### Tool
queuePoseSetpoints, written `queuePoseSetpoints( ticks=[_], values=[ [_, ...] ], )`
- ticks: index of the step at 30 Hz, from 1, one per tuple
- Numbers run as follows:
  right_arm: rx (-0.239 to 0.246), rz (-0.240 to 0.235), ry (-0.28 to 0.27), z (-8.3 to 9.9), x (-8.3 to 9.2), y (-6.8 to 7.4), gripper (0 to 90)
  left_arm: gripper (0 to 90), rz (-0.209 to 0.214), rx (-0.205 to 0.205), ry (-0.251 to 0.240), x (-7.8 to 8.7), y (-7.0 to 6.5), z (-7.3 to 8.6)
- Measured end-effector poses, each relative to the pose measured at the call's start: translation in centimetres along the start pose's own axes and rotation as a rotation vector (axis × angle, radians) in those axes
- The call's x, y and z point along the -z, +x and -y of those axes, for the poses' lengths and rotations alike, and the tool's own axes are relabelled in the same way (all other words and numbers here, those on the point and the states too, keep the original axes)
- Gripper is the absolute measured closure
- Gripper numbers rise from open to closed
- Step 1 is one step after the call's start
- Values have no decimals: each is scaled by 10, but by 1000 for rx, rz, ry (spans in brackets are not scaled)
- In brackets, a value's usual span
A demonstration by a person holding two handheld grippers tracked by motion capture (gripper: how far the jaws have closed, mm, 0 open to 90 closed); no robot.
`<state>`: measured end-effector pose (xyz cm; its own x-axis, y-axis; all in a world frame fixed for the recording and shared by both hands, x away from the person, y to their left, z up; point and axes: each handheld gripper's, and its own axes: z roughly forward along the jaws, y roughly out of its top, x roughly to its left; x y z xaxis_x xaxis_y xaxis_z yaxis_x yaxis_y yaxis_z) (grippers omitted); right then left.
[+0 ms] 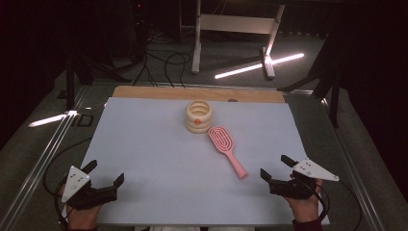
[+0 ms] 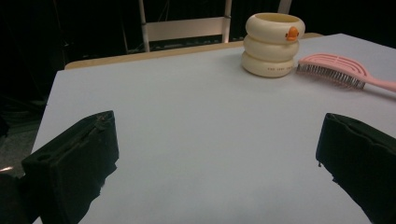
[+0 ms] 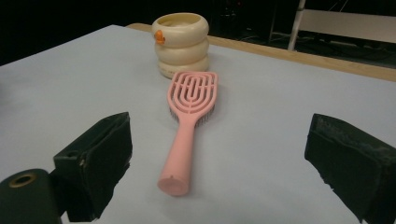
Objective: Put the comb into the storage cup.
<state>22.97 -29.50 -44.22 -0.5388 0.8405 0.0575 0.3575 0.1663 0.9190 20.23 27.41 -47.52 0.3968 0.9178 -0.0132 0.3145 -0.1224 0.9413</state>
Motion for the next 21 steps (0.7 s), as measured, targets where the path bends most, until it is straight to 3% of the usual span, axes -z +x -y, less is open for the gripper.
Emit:
queuePoseSetpoints(
  ticks=[21],
  values=[
    [56,-15,37,-24,-15,11,76,0,-10,5,-3,0,1,3]
  ],
)
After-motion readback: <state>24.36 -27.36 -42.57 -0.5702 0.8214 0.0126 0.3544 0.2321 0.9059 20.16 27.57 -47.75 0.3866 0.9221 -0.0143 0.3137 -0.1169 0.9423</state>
